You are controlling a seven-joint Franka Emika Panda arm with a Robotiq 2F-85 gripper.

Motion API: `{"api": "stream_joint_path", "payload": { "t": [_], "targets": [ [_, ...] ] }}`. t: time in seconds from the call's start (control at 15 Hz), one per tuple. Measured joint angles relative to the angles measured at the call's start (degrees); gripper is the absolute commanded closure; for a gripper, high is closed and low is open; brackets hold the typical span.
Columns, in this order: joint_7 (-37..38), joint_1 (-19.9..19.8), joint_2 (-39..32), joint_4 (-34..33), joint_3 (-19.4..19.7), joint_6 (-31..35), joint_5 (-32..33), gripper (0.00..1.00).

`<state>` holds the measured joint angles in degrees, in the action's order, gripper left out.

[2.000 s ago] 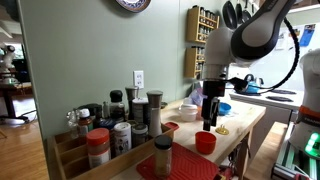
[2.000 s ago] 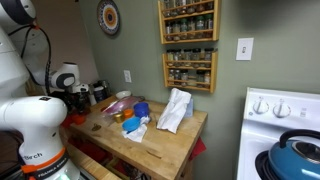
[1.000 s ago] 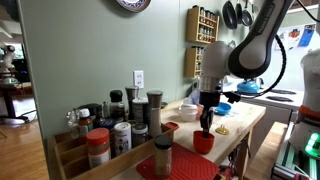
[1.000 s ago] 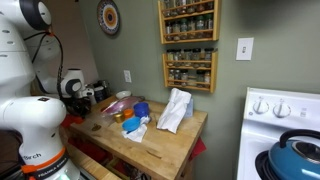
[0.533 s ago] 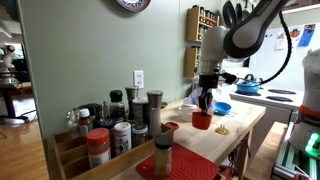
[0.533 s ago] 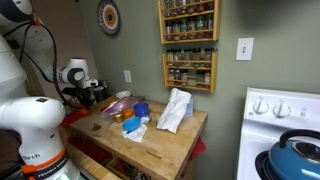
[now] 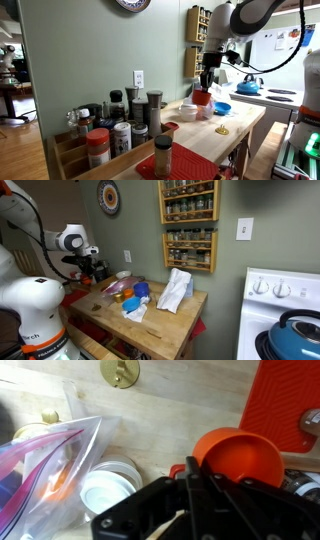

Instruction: Place the cup in the zip lock bag

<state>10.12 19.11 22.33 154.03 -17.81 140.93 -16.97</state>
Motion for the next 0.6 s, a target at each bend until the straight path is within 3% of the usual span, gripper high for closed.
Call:
{"api": "stream_joint_path", "payload": {
  "t": [0.2, 0.6],
  "targets": [
    [1.0, -1.9, -0.4, -0.1, 1.2, 1.9, 0.4, 0.99],
    [4.2, -13.2, -1.2, -0.5, 6.3, 6.2, 6.7, 0.99]
  ]
}}
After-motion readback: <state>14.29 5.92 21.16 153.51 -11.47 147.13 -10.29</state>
